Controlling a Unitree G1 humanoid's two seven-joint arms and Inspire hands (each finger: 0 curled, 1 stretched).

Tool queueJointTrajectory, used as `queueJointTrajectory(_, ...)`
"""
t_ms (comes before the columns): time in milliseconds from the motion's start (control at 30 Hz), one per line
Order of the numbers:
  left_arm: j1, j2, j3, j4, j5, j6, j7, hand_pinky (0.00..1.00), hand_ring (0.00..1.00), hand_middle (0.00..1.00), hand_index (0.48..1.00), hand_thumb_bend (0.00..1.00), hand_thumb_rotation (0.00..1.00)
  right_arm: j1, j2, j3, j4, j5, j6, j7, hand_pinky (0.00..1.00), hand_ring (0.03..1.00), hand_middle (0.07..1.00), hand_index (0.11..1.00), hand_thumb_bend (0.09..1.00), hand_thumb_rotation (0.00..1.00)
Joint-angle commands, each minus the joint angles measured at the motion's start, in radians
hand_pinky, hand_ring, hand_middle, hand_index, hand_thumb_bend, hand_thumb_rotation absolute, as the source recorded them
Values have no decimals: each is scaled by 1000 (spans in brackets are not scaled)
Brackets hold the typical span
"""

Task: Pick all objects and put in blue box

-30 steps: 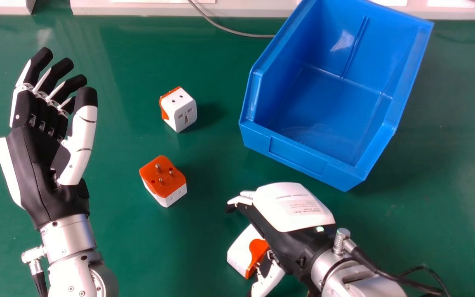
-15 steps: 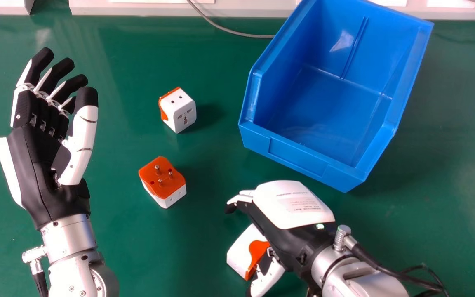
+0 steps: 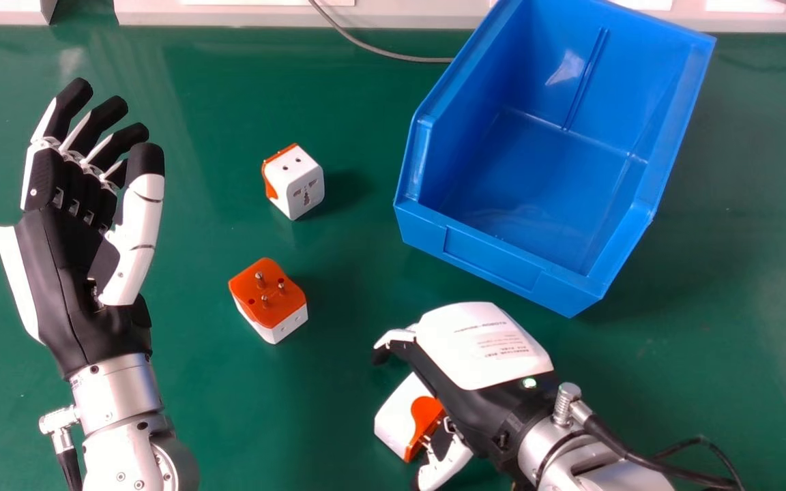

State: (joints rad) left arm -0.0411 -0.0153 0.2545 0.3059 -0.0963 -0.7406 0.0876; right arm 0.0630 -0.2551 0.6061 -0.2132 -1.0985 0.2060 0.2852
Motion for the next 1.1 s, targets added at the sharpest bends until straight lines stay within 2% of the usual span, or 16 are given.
queueJointTrajectory(0, -4, 2, -7, -13, 3, -17, -6, 651, 706, 768, 804, 636, 401, 13, 1, 7, 24, 24, -11, -2, 501, 668, 730, 659, 650, 24)
queueJointTrajectory(33, -4, 3, -7, -12, 4, -18, -6, 652, 706, 769, 804, 638, 400, 11, 1, 6, 31, 25, -20, -25, 450, 606, 670, 628, 626, 19)
queueJointTrajectory(67, -4, 3, -7, -13, 5, -18, -5, 652, 706, 769, 804, 638, 400, 12, 0, 6, 37, 20, -30, -55, 450, 606, 670, 628, 626, 19)
queueJointTrajectory(100, -3, 2, -8, -14, 6, -17, -5, 653, 707, 769, 804, 637, 399, 14, -1, 6, 42, 15, -40, -91, 402, 546, 621, 601, 606, 15)
queueJointTrajectory(133, -3, 2, -8, -15, 7, -17, -5, 653, 707, 769, 804, 637, 399, 20, 3, 3, 47, 18, -49, -129, 402, 546, 621, 601, 606, 15)
queueJointTrajectory(233, -3, 5, -9, -13, 10, -21, -6, 652, 705, 768, 804, 634, 399, 29, 6, -7, 57, 32, -76, -213, 281, 397, 549, 545, 569, 8)
queueJointTrajectory(300, -3, 6, -9, -11, 9, -22, -6, 652, 706, 769, 805, 632, 399, 36, 10, -17, 62, 55, -92, -252, 259, 371, 534, 533, 560, 6)
queueJointTrajectory(400, -1, 5, -10, -13, 6, -21, -8, 651, 706, 769, 805, 631, 400, 41, 16, -21, 86, 66, -114, -319, 250, 362, 509, 528, 553, 5)
queueJointTrajectory(467, 1, 6, -10, -14, 8, -20, -8, 651, 707, 770, 805, 629, 400, 44, 19, -25, 94, 91, -126, -329, 235, 339, 484, 513, 543, 3)
queueJointTrajectory(567, 0, 7, -8, -13, 11, -20, -4, 651, 708, 770, 806, 628, 401, 43, 22, -25, 93, 111, -127, -321, 239, 343, 473, 509, 540, 2)
queueJointTrajectory(667, -1, 5, -6, -14, 7, -17, -3, 651, 707, 769, 807, 629, 402, 38, 23, -22, 104, 118, -140, -350, 240, 340, 449, 506, 533, 1)
queueJointTrajectory(767, -2, 5, -4, -16, 8, -15, 1, 648, 703, 765, 803, 632, 399, 33, 21, -20, 111, 126, -148, -352, 227, 321, 426, 501, 527, 0)
queueJointTrajectory(933, -6, 8, 0, -8, 3, -17, -3, 648, 704, 766, 802, 633, 395, 30, 30, -19, 120, 128, -153, -370, 215, 305, 424, 495, 526, 0)
queueJointTrajectory(1067, -7, 8, 1, -8, 6, -18, -2, 649, 705, 768, 803, 636, 395, 34, 33, -27, 117, 148, -171, -394, 215, 307, 427, 493, 526, 0)
